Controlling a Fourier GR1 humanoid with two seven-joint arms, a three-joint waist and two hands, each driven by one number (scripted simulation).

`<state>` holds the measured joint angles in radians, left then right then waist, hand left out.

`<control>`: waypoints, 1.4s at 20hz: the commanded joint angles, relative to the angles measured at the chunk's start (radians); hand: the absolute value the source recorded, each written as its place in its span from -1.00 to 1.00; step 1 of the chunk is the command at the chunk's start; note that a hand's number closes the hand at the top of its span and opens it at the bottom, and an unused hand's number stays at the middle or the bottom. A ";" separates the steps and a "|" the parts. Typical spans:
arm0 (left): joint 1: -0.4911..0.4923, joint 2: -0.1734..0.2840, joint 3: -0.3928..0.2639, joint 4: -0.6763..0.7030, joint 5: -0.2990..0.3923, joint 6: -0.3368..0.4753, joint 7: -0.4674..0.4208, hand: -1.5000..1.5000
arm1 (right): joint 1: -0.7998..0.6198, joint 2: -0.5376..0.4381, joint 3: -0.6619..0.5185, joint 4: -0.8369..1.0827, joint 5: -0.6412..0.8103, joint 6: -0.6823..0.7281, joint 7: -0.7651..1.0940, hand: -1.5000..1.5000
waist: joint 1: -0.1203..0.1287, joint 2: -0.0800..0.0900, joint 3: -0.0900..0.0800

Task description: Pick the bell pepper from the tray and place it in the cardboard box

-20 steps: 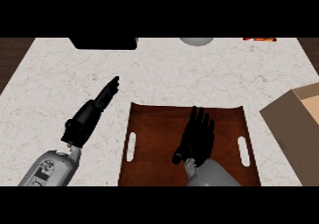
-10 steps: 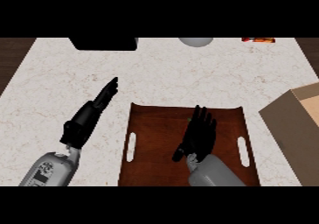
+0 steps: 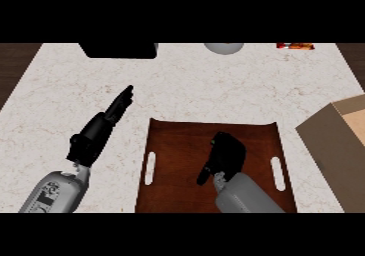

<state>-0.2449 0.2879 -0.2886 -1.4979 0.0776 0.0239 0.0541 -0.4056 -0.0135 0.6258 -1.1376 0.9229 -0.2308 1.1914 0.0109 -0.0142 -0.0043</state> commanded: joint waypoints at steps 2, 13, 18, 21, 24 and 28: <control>0.015 0.004 0.016 -0.010 -0.002 -0.016 0.019 0.00 | 0.002 0.013 0.053 0.080 0.068 -0.030 0.156 1.00 | -0.001 0.014 0.004; 0.037 -0.011 0.025 -0.004 -0.006 0.004 0.005 0.00 | 0.214 -0.389 0.279 -0.241 0.075 -0.011 -0.642 1.00 | -0.054 -0.015 0.007; 0.064 0.011 0.053 -0.005 -0.007 0.015 -0.001 0.00 | 0.296 -0.684 0.264 -0.408 0.062 -0.178 -0.879 1.00 | -0.097 -0.019 0.006; 0.080 0.014 0.063 -0.007 -0.001 0.018 0.001 0.00 | 0.361 -0.823 0.237 -0.533 0.001 -0.276 -0.999 1.00 | -0.115 -0.019 0.005; 0.082 0.008 0.058 -0.010 -0.011 0.030 0.009 0.00 | 0.441 -0.961 0.207 -0.617 -0.077 -0.374 -1.112 1.00 | -0.135 -0.015 0.007; 0.092 0.022 0.077 -0.023 -0.005 0.032 0.005 0.00 | 0.502 -1.097 0.163 -0.767 -0.212 -0.453 -1.220 1.00 | -0.139 -0.018 0.005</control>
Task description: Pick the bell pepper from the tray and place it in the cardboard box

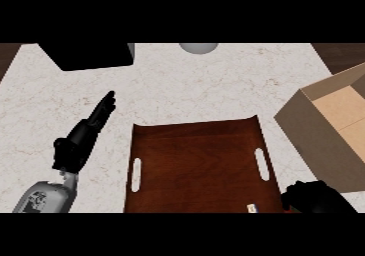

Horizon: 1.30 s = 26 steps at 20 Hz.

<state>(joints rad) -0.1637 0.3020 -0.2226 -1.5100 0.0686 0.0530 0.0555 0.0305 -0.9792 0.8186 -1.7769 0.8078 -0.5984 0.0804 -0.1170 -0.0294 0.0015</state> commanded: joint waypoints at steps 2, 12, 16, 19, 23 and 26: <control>0.035 0.001 0.007 0.000 -0.002 0.007 -0.024 0.00 | 0.113 -0.186 -0.056 -0.184 -0.172 -0.139 -0.145 1.00 | -0.021 0.001 -0.001; 0.025 0.024 0.027 -0.025 0.005 -0.003 -0.007 0.00 | 0.267 -0.436 -0.254 -0.310 -0.574 -0.283 -0.262 1.00 | -0.010 0.009 0.001; 0.025 0.001 0.002 -0.021 -0.002 -0.005 -0.008 0.00 | 0.296 -0.497 -0.354 -0.288 -0.726 -0.298 -0.323 1.00 | -0.009 0.011 0.002; 0.034 0.008 0.001 -0.034 0.002 -0.016 -0.012 0.00 | 0.286 -0.517 -0.439 -0.260 -0.865 -0.252 -0.376 1.00 | 0.020 0.013 0.002; 0.022 0.000 0.006 -0.008 0.002 -0.023 -0.036 0.00 | 0.289 -0.522 -0.546 -0.180 -1.036 -0.142 -0.500 1.00 | 0.030 0.020 0.002; 0.007 0.010 0.003 -0.072 0.001 -0.019 0.014 0.00 | 0.281 -0.519 -0.643 -0.107 -1.185 -0.020 -0.562 1.00 | 0.044 0.013 0.003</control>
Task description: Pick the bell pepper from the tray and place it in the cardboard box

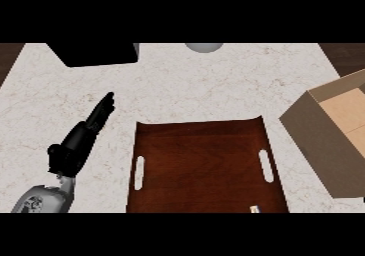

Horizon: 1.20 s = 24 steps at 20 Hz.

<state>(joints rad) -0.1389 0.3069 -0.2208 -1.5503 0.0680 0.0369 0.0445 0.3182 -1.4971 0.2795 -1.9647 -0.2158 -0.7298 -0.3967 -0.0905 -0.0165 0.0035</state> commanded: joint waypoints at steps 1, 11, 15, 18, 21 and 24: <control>0.036 0.004 -0.011 -0.006 -0.013 -0.005 -0.019 0.00 | -0.015 -0.011 -0.154 0.100 -0.215 0.160 -0.103 1.00 | 0.021 0.001 -0.001; -0.044 -0.029 -0.005 0.010 -0.013 -0.048 0.002 0.00 | -0.009 0.019 -0.374 0.569 -0.261 0.523 -0.338 1.00 | 0.079 0.015 -0.003; -0.023 -0.065 -0.055 -0.010 -0.064 -0.044 0.008 0.00 | -0.152 0.078 -0.310 0.685 -0.160 0.567 -0.324 1.00 | 0.106 0.020 -0.003; -0.107 -0.061 -0.023 -0.024 -0.035 -0.074 0.090 0.00 | -0.271 0.167 -0.204 0.707 -0.037 0.510 -0.278 1.00 | 0.124 0.023 -0.002; -0.115 -0.124 -0.047 0.061 -0.082 -0.042 0.039 0.00 | -0.334 0.233 -0.150 0.745 0.045 0.524 -0.225 1.00 | 0.114 0.023 -0.003; -0.096 -0.106 -0.050 0.039 -0.077 -0.059 0.023 0.00 | -0.384 0.285 -0.109 0.836 -0.010 0.647 -0.163 -1.00 | 0.136 0.027 -0.002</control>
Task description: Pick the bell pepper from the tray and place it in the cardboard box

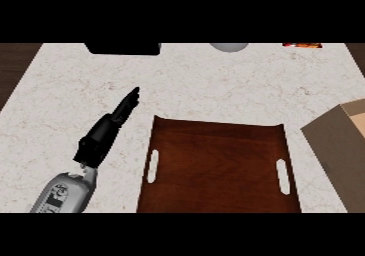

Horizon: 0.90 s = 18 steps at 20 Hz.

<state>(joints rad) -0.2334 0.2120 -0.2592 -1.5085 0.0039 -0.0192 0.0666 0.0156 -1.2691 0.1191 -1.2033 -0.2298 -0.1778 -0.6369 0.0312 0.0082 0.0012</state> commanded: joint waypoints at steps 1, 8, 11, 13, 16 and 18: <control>0.022 0.026 0.009 -0.027 0.009 -0.035 -0.007 0.00 | -0.070 0.096 0.064 0.124 0.007 0.114 0.038 -1.00 | 0.015 0.002 0.001; -0.059 -0.013 0.041 0.044 -0.021 -0.014 0.012 0.00 | -0.306 0.258 0.082 0.362 0.090 0.268 -0.052 -1.00 | -0.008 -0.001 0.000; 0.003 -0.020 0.021 0.027 -0.013 -0.020 -0.019 0.00 | -0.315 0.273 -0.031 0.435 -0.070 0.367 -0.099 -1.00 | -0.010 -0.001 0.001; 0.029 0.007 0.037 0.024 -0.010 -0.036 -0.042 0.00 | -0.328 0.283 -0.082 0.464 -0.136 0.426 -0.107 -1.00 | -0.014 -0.003 0.001; -0.003 -0.014 0.034 -0.006 -0.007 -0.021 0.014 0.00 | -0.364 0.279 -0.159 0.540 -0.252 0.566 -0.072 -1.00 | -0.016 -0.004 0.002; 0.026 0.015 0.040 -0.022 -0.016 -0.033 -0.009 0.00 | -0.366 0.226 -0.207 0.617 -0.307 0.683 -0.044 -1.00 | -0.015 -0.005 0.001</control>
<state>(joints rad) -0.2281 0.2063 -0.2279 -1.5103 -0.0093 -0.0415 0.0698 -0.3283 -1.0169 -0.0062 -0.6894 -0.4271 0.3414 -0.7048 0.0181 0.0050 0.0025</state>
